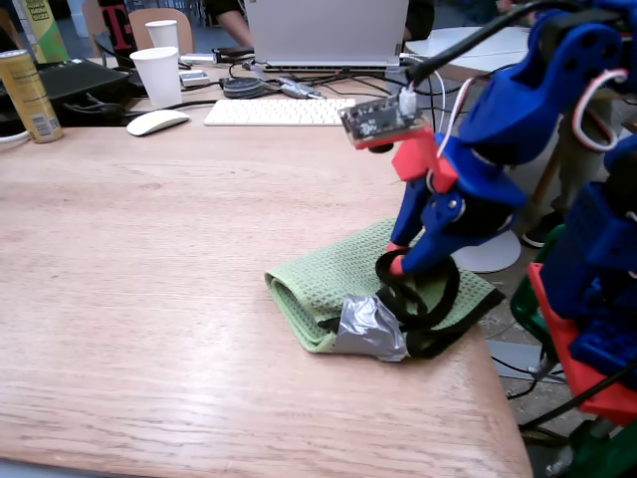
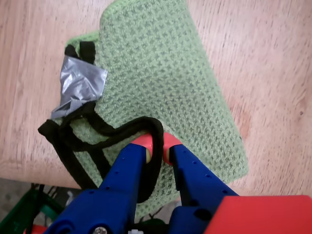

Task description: Clean the table

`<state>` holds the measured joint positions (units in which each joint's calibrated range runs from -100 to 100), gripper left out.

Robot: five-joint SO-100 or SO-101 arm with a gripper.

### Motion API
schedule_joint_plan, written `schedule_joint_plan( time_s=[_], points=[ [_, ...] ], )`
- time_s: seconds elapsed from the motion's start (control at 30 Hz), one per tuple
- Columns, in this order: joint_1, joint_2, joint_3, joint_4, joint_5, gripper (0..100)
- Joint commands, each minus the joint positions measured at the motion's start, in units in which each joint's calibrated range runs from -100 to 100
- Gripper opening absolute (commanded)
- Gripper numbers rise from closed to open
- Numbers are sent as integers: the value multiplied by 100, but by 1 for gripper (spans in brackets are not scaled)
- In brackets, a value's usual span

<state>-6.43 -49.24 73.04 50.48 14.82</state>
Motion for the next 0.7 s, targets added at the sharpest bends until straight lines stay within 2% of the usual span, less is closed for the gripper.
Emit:
schedule_joint_plan(
  time_s=[0.0,0.07,0.17,0.23,0.57,0.67],
  points=[
    [-33,19,337,-64,15,2],
    [-33,-50,374,-64,10,5],
    [17,-76,384,-56,0,25],
    [136,-213,289,-48,-39,30],
    [17,-1774,261,84,-59,31],
    [-50,-1877,270,568,-63,31]
  ],
)
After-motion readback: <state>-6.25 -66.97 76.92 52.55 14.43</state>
